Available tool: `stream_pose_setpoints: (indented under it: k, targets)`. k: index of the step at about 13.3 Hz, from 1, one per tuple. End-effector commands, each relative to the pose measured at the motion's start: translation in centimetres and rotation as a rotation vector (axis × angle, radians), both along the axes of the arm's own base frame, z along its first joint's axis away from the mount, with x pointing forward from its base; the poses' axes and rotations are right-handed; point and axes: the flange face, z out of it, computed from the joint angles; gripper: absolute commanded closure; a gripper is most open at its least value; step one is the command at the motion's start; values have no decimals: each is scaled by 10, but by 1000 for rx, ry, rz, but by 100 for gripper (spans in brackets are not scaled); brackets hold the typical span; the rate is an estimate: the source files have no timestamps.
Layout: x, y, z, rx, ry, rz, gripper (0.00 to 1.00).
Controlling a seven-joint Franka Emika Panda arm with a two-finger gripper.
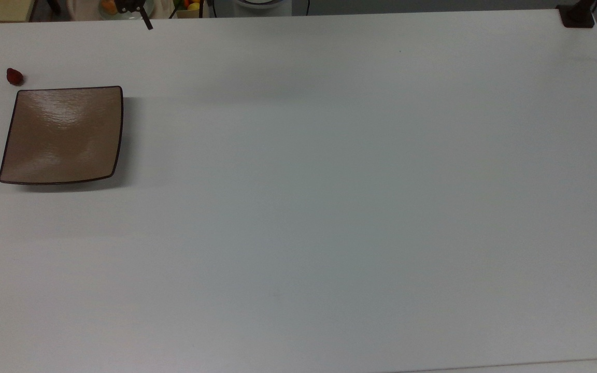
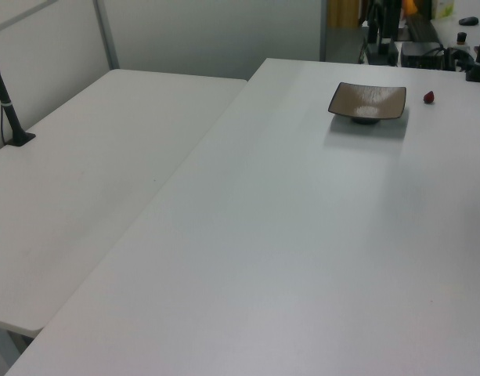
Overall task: Strawberries on a ceramic plate
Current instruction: 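Move the open gripper toward the red strawberry beside the plate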
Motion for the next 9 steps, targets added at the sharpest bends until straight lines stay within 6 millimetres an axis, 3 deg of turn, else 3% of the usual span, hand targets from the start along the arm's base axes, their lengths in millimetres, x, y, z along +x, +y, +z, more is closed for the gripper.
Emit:
stream_pose_setpoints:
  k: [1, 4, 9]
  targets:
    - [-12, -34, -3, -10, 22, 94, 0]
    - [-14, -57, -9, -16, 30, 99, 0]
    - [-15, -109, -46, -52, 55, 94, 0]
